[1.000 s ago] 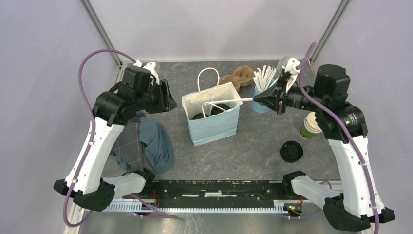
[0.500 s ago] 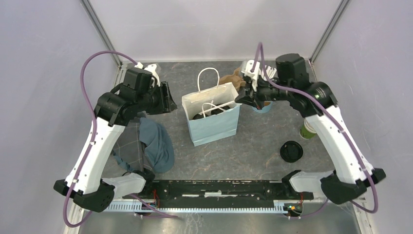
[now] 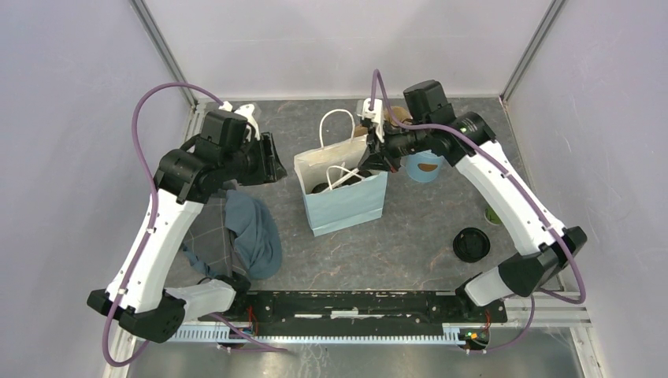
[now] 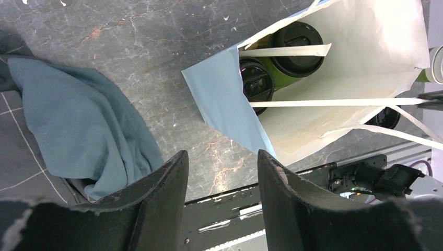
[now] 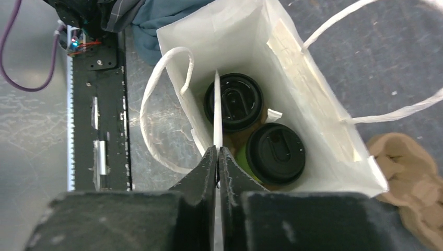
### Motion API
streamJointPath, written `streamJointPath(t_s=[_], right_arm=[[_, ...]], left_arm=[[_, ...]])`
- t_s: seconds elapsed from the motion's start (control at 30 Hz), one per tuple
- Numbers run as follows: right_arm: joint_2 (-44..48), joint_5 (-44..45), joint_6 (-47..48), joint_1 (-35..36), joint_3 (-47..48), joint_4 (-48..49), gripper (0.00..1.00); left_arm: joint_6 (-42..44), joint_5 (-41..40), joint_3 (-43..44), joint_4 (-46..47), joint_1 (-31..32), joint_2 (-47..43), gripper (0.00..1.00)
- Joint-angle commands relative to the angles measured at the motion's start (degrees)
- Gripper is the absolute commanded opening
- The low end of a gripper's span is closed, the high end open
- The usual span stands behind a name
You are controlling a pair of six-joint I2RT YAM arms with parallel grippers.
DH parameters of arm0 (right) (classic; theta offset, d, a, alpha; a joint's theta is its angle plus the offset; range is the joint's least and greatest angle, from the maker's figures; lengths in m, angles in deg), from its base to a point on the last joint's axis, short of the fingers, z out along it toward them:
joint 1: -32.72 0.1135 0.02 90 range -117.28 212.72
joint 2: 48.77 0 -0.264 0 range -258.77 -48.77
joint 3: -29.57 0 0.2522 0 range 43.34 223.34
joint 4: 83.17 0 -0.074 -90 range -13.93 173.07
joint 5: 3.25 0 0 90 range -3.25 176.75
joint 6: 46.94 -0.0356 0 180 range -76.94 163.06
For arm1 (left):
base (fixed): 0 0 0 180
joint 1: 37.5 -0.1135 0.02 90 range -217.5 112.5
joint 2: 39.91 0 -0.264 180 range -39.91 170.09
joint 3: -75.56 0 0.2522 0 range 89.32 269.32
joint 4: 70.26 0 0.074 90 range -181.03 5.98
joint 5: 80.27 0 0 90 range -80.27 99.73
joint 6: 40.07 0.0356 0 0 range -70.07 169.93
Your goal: Pack the takeout coffee
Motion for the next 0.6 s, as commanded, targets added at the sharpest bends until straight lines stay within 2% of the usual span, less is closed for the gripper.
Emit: streamJointPath(t_s=[0.0,0.03,0.1,0.13,0.23,0.33,0.37,0.43,0.57], right_arm=[[-1.88,-1.93,-1.24,0.39,2.42,0.51,0.15],[-2.3,0.35,-2.73,0.39,2.61,0.64,0.3],[-1.63,9.22,-6.45,0.4,2.86,2.24,0.5],[-0.46,13.82,-9.16,0.37,2.28,3.61,0.57],[4.58,24.77,-16.59,0.3,1.75,8.6,0.65],[9.52,36.84,-24.14,0.2,3.32,9.67,0.8],[11.93,38.73,-26.33,0.03,2.12,10.37,0.88],[14.88,42.39,-29.59,-0.49,1.26,9.99,0.94],[18.32,39.71,-29.15,-0.48,-0.64,7.63,0.98]], left_arm=[[2.66,0.41,-0.34,3.33,-0.05,-0.22,0.58],[2.54,0.42,-0.49,3.46,0.0,-0.33,0.58],[2.17,0.39,-0.29,3.58,-0.05,-0.49,0.58],[1.91,0.34,-0.08,3.58,-0.05,-0.66,0.58],[0.55,-0.09,1.23,3.57,0.0,-1.18,0.58],[-1.41,-0.17,3.38,4.77,-0.03,-2.29,0.58],[-2.12,-0.17,3.77,5.68,-0.05,-2.95,0.59],[-3.41,-0.11,4.54,7.21,-0.05,-3.98,0.6],[-5.11,0.88,5.63,10.83,-0.05,-6.34,0.61]])
